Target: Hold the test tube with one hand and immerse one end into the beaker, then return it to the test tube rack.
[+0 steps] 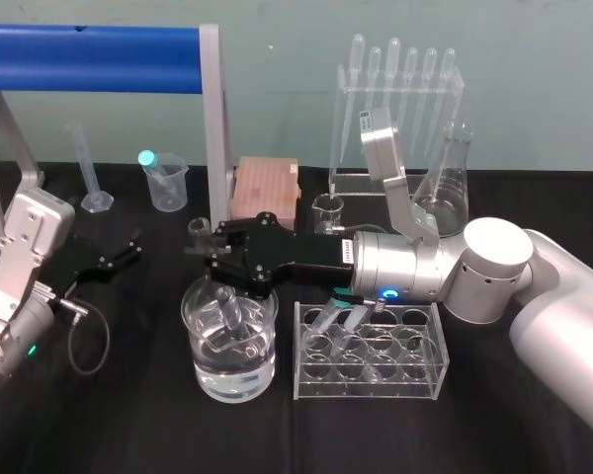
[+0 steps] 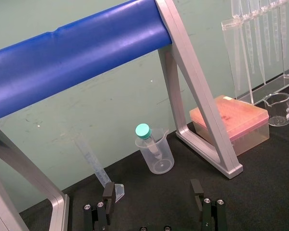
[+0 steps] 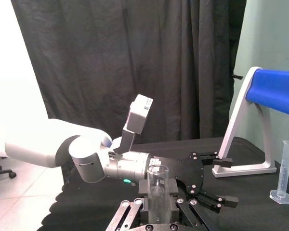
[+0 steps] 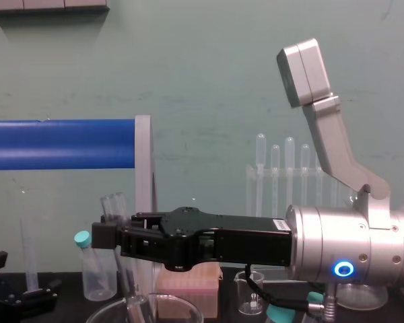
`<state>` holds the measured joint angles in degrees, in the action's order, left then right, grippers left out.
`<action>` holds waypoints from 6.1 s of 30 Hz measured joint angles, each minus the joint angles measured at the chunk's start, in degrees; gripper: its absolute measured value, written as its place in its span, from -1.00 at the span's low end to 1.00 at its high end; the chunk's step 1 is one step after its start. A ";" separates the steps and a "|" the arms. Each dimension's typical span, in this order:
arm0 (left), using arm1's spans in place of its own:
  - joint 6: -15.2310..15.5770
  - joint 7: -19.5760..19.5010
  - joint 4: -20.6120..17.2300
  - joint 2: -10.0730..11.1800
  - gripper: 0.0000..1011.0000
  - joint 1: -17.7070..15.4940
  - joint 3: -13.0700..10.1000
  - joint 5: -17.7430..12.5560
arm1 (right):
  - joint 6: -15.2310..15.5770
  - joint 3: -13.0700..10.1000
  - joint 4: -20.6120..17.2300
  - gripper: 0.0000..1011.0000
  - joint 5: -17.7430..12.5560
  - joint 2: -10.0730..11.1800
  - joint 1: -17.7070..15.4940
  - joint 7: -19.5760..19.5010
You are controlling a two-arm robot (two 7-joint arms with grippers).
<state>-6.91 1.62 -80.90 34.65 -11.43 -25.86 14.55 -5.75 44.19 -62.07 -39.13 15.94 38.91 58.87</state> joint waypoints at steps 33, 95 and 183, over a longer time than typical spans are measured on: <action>0.00 0.00 0.00 0.00 0.98 0.00 0.00 0.00 | 0.00 0.00 0.00 -0.55 0.00 0.00 0.00 0.00; 0.00 0.00 0.00 0.00 0.98 0.00 0.00 0.00 | 0.00 0.00 0.00 -0.55 0.00 0.00 0.00 0.00; 0.00 0.00 0.00 0.00 0.98 0.00 0.00 0.00 | -2.65 -27.86 -31.86 -0.55 -7.27 24.14 -29.23 -21.45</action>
<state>-6.91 1.62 -80.90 34.64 -11.43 -25.86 14.55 -8.40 16.33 -93.93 -46.40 40.08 9.68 37.42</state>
